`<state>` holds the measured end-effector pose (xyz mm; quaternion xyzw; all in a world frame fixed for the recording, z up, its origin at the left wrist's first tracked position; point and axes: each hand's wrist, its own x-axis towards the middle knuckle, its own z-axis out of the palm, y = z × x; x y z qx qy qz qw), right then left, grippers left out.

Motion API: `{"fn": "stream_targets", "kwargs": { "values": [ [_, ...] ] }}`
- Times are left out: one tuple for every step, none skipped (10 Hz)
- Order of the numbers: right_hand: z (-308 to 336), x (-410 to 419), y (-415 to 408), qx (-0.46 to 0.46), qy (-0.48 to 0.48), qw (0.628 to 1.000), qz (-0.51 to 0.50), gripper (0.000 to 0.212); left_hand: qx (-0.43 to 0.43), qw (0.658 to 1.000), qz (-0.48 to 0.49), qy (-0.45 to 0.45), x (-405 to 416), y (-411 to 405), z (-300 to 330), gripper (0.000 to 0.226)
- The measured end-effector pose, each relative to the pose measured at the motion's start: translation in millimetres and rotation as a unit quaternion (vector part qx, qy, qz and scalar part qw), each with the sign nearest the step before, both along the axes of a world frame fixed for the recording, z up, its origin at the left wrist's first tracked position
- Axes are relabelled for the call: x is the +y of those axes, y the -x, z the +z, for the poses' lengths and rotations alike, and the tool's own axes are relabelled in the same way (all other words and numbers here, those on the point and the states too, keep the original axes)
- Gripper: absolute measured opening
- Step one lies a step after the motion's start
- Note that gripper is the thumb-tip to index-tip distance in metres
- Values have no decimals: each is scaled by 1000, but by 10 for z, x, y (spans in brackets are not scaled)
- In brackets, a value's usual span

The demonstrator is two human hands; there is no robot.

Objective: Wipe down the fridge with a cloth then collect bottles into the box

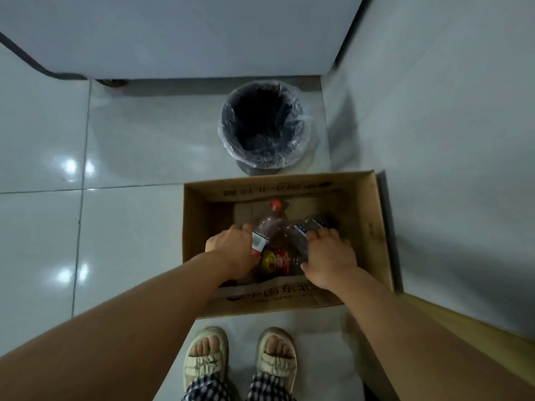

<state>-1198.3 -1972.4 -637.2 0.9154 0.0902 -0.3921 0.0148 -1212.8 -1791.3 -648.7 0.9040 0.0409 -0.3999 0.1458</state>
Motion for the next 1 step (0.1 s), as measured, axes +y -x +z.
{"fn": "stream_targets", "kwargs": {
  "values": [
    [629,140,4,-7,-22,1000,12,67,-20,1000,-3,1,115,-41,637,51]
  ]
}}
